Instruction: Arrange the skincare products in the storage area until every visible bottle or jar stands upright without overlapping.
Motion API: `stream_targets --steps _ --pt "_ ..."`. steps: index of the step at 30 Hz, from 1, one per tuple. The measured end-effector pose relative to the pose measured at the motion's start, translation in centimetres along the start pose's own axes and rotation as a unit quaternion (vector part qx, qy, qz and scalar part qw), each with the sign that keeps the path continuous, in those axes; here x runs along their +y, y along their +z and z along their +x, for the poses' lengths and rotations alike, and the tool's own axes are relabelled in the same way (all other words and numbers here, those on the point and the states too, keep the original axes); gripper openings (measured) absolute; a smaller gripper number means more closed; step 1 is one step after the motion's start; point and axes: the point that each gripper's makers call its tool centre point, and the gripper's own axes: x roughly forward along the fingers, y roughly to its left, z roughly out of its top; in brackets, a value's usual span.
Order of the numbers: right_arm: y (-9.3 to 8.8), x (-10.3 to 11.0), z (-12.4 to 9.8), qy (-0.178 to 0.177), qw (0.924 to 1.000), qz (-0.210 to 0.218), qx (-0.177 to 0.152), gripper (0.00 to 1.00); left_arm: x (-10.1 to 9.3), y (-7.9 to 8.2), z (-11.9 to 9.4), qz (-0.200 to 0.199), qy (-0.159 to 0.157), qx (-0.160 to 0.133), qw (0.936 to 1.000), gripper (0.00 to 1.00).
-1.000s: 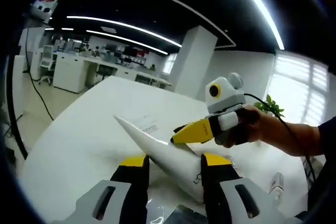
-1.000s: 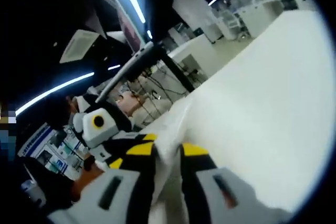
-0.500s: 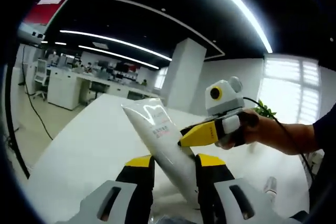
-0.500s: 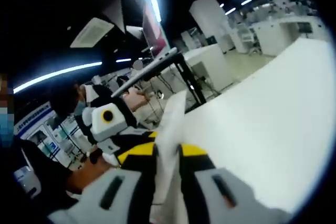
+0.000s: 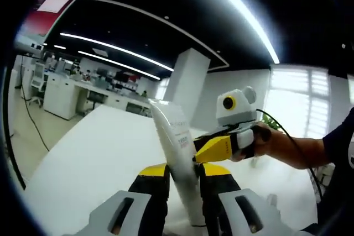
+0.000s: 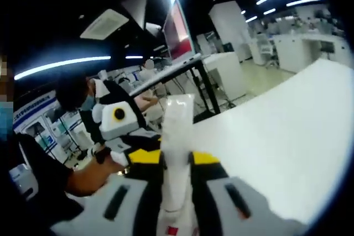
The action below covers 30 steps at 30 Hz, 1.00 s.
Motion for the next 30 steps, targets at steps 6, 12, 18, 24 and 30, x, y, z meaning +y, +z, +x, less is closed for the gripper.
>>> stream_targets --steps 6,12,18,24,30 --pt "-0.1 1.4 -0.6 0.007 0.9996 -0.028 0.003 0.17 -1.6 0.1 -0.3 0.009 -0.015 -0.002 0.9998 0.18" --pt "0.0 3.0 -1.7 0.021 0.9978 -0.063 0.005 0.18 -3.3 0.2 -0.6 0.034 -0.032 0.006 0.9989 0.15" --pt "0.2 4.4 -2.4 0.024 0.9953 -0.094 0.002 0.18 -4.6 0.3 -1.1 0.043 -0.045 0.008 0.9980 0.14" --pt "0.8 6.6 -3.8 0.036 0.9938 -0.104 -0.015 0.18 -6.2 1.4 -1.7 0.049 -0.062 0.006 0.9969 0.13" --pt "1.4 8.9 -5.2 0.054 0.9908 -0.120 -0.029 0.17 -8.6 2.4 -2.1 0.080 -0.078 0.016 0.9936 0.12"
